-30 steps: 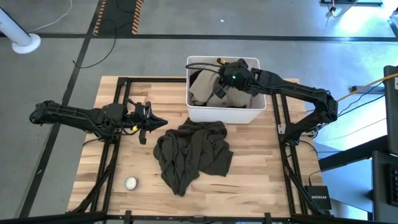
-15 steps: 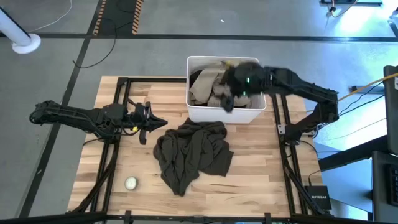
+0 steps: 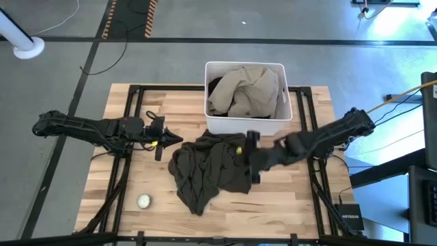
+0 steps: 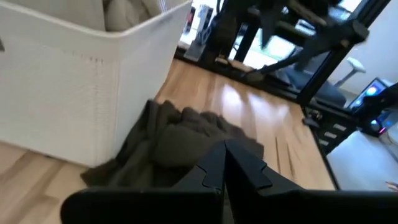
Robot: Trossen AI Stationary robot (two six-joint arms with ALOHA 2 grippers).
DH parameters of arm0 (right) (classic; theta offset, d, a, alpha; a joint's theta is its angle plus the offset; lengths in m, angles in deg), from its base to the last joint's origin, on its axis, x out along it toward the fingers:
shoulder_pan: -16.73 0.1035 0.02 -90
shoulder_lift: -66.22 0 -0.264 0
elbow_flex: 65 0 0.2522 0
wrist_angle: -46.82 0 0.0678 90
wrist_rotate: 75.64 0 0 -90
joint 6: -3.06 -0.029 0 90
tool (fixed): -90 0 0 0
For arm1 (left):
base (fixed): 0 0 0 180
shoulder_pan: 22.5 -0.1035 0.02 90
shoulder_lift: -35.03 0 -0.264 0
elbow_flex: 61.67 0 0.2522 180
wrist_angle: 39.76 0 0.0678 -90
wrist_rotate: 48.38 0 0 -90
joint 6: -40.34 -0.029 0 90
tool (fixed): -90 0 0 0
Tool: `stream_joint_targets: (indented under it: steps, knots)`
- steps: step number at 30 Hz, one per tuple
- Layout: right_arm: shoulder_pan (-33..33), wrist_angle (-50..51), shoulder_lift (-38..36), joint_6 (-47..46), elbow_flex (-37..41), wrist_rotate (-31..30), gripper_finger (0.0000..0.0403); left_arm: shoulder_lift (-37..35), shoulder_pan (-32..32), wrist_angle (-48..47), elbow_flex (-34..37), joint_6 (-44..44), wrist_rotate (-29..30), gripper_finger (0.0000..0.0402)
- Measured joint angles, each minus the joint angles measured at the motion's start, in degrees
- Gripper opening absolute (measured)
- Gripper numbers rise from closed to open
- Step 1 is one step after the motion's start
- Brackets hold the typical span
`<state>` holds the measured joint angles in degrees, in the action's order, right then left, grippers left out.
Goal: Sort clothes
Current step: Put the black jacket into the white laundry bin
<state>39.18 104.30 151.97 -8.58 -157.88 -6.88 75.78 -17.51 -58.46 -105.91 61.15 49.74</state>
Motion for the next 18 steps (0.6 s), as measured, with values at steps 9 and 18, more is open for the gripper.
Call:
stream_joint_targets:
  steps: [9, 18]
  knots:
    - [4.20, -13.70, 1.74, -0.09, 15.97, -0.19, 0.0286, 0.00, 0.00, -7.92, 0.00, 3.67, 0.00, 0.0000]
    - [4.16, -11.52, 6.44, 0.55, 23.80, -0.49, 0.0286, 0.42, -0.04, -18.36, 2.02, 11.84, 0.02, 0.0000]
